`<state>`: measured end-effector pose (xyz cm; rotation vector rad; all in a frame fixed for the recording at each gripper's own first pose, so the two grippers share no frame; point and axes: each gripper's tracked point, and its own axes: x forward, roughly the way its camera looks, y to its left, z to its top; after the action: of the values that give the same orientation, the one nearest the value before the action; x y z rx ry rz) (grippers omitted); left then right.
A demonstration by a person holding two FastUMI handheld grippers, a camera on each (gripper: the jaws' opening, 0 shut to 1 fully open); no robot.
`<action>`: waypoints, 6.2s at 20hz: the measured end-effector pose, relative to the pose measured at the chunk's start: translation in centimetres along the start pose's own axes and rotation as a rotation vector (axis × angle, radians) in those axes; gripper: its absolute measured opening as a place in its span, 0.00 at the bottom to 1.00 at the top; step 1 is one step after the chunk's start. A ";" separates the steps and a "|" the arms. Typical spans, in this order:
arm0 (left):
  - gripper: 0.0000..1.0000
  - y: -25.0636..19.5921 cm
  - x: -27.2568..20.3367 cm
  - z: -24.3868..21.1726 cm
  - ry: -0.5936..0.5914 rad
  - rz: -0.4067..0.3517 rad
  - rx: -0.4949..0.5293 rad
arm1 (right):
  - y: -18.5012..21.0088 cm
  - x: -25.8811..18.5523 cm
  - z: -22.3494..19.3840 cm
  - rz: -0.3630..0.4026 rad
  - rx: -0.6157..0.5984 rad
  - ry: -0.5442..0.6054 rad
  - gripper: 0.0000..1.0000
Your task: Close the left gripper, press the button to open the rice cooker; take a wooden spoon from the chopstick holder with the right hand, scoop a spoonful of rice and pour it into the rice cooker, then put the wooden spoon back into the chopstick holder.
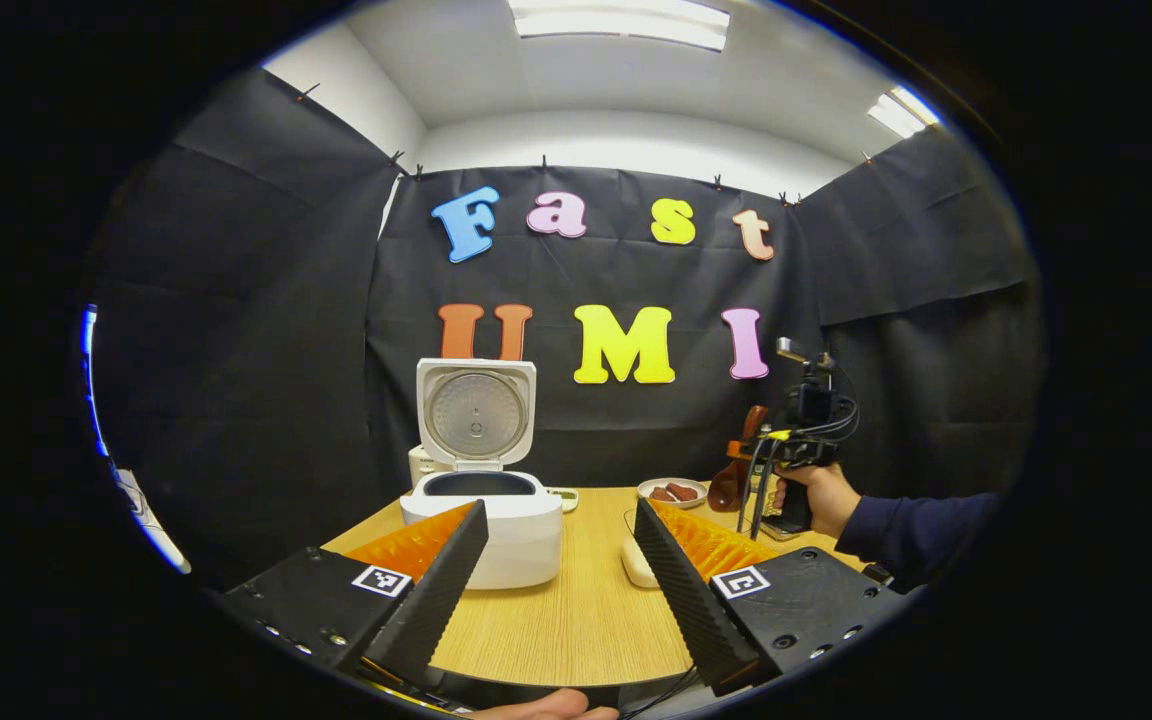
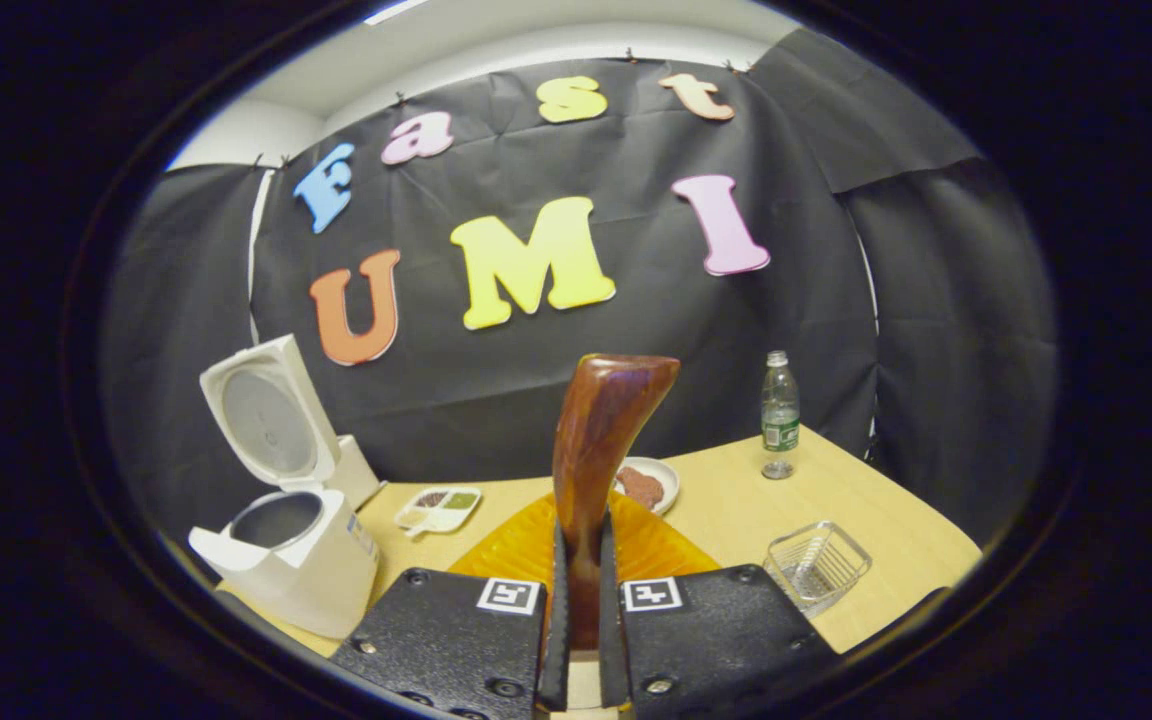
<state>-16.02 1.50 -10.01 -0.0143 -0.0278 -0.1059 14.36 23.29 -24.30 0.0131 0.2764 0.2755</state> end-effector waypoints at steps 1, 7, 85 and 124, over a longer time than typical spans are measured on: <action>0.94 -0.1 -0.1 -0.1 0.001 -0.005 0.003 | 0.3 0.3 -1.0 -0.003 -0.022 0.010 0.16; 0.94 0.2 0.1 -0.9 0.013 -0.011 0.020 | 1.5 2.0 -7.3 -0.055 -0.167 0.075 0.14; 0.94 12.4 9.3 2.2 0.158 0.183 -0.069 | 38.0 9.6 8.4 0.710 0.070 0.101 0.12; 0.94 4.4 17.7 2.9 0.138 0.142 0.018 | 6.2 -9.2 14.6 0.407 -0.265 -0.196 0.15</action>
<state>1.94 4.10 -6.64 0.0088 0.1105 0.0356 8.12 27.13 -7.46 -0.1664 0.0377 0.7091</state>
